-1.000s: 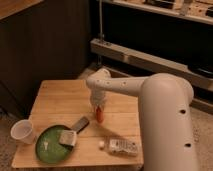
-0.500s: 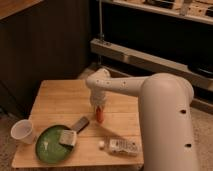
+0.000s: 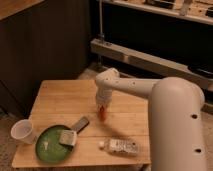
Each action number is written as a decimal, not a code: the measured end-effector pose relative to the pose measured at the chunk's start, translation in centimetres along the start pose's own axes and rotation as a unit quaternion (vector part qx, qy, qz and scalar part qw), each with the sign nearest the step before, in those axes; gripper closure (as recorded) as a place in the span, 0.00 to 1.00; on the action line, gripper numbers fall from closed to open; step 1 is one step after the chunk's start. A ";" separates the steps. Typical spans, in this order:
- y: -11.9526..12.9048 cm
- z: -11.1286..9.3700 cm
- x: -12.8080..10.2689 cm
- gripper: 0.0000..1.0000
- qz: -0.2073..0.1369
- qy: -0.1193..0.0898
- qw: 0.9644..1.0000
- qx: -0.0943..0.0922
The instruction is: Drag the pepper across the table
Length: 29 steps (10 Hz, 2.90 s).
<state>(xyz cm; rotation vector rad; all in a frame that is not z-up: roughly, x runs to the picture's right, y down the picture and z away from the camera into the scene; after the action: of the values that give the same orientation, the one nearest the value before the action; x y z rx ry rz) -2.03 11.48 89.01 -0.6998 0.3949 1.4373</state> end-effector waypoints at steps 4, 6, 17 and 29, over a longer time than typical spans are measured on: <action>-1.7 -0.7 -0.1 1.00 0.013 -0.002 1.000 -0.023; -2.4 -0.8 -0.1 1.00 0.020 -0.001 0.999 -0.028; -8.3 -0.8 0.1 1.00 0.062 -0.019 0.998 -0.017; -12.6 -1.1 1.3 1.00 0.084 -0.024 0.996 -0.023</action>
<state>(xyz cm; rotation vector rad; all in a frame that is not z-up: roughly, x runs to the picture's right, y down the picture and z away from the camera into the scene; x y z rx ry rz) 10.66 11.97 89.89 -0.6801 0.3918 1.6238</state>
